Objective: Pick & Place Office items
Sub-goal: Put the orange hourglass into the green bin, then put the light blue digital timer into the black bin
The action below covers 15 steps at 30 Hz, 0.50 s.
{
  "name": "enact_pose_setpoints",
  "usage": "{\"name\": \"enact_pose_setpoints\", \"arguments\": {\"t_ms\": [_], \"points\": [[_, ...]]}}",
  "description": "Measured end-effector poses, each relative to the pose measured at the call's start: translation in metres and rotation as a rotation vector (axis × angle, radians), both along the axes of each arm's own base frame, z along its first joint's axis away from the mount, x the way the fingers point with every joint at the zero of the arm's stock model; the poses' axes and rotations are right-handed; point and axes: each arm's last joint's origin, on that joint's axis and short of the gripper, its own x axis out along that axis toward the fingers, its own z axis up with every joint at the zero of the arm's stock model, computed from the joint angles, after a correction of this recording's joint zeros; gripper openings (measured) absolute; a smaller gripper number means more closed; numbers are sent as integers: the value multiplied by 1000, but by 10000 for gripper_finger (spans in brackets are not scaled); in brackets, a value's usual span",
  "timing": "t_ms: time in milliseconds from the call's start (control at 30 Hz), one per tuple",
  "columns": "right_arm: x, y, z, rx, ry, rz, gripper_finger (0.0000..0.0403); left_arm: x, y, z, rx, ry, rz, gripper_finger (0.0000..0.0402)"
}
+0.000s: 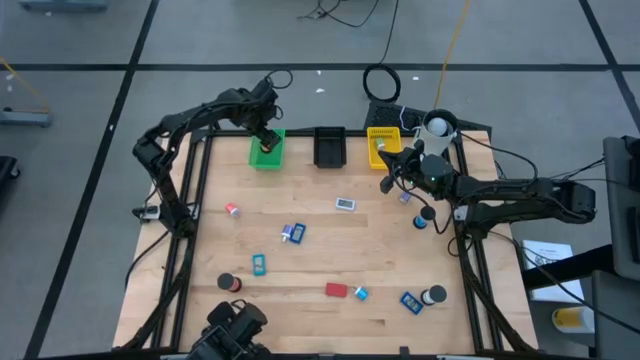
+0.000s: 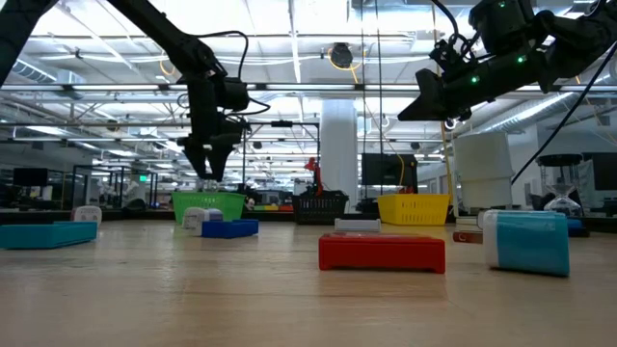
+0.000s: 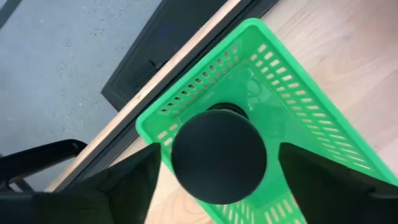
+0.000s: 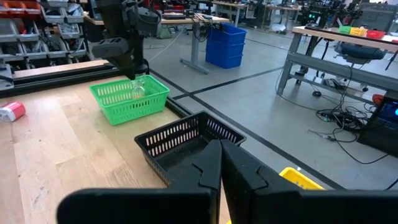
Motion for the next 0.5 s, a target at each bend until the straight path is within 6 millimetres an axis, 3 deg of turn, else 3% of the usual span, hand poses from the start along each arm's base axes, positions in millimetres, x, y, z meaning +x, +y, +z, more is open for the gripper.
{"name": "enact_pose_setpoints", "arguments": {"t_ms": [133,300,500], "points": [[0,0,0,-5,4,1,1,-2,-1,5,22,13,-5,374],[0,0,0,-11,9,0,1,-8,-12,33,35,31,-60,384],[0,0,1,-16,-3,-3,1,-19,-42,79,130,-24,-111,335]]}}
